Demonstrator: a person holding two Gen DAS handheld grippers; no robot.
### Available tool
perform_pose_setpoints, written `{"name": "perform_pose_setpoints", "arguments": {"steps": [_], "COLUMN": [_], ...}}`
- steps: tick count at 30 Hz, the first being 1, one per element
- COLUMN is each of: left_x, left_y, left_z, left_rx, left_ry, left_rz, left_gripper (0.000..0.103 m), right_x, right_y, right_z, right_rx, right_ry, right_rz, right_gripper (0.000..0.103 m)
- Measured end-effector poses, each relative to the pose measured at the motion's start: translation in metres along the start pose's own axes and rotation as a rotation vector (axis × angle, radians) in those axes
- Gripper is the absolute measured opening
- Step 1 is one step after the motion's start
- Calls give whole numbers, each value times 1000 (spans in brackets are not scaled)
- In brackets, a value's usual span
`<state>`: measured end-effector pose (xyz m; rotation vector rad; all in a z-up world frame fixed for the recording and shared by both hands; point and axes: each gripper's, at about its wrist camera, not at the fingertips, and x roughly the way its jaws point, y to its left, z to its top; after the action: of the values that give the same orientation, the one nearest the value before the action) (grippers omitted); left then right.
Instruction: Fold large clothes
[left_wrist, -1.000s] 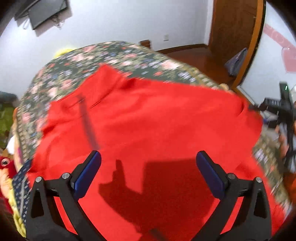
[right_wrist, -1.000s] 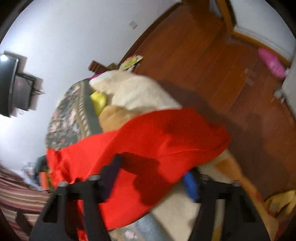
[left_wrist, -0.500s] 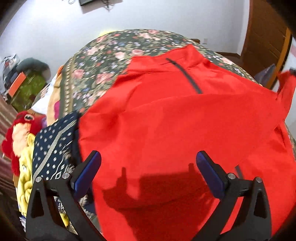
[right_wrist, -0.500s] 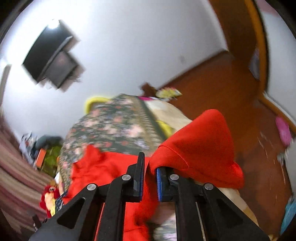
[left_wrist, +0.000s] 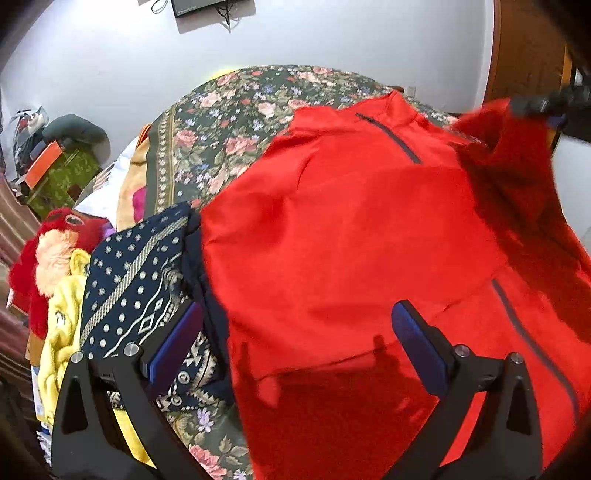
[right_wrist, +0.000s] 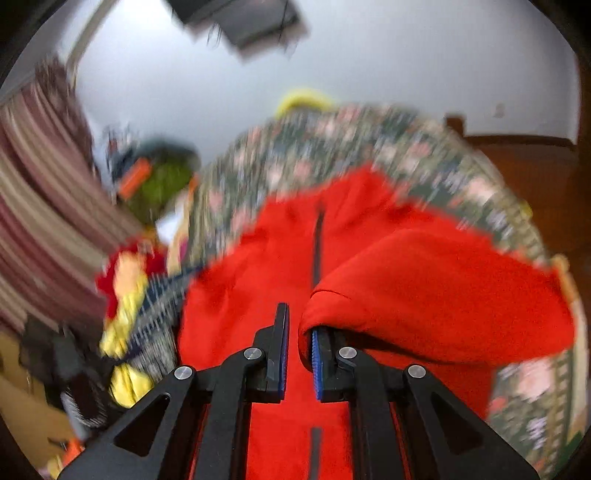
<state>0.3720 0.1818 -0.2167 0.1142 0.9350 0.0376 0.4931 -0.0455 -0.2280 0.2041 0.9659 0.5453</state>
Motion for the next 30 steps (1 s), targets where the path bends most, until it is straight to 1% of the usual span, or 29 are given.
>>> {"name": "perform_pose_setpoints", "arguments": {"steps": [3, 5, 8, 10, 14, 17, 19, 21, 23, 25, 28, 30], "left_x": [4, 7, 9, 10, 10, 2, -3, -10, -16, -23, -34, -40], "left_y": [5, 10, 16, 22, 27, 26, 24, 19, 13, 6, -8, -20], "left_z": [-11, -18, -26, -31, -37, -36, -35, -32, -28, -23, -14, -7], "left_rx": [-4, -12, -30, -50, -79, -91, -95, -94, -90, -86, -71, -50], "left_ry": [18, 31, 44, 58, 80, 76, 71, 67, 61, 54, 37, 26], "left_rz": [-6, -6, -7, -8, -2, -10, -17, -24, -29, -38, -50, -50], "left_gripper": [103, 103, 103, 103, 103, 103, 103, 103, 103, 103, 103, 103], "right_x": [46, 65, 86, 85, 80, 70, 64, 55, 44, 31, 7, -18], "right_y": [4, 2, -6, -11, -17, -24, -26, -33, -38, -41, -42, -42], "right_z": [-34, -50, -62, -65, -65, -71, -75, -79, -80, -80, -74, -70], "right_rx": [-10, -10, 5, 16, 28, 40, 41, 59, 82, 92, 84, 54], "right_ry": [116, 158, 202, 205, 322, 402, 432, 462, 461, 428, 350, 274], "right_rz": [-34, -81, -149, -139, -144, -133, -126, -98, -73, -60, -78, -105], "right_gripper": [8, 8, 8, 8, 8, 8, 9, 9, 9, 9, 9, 9]}}
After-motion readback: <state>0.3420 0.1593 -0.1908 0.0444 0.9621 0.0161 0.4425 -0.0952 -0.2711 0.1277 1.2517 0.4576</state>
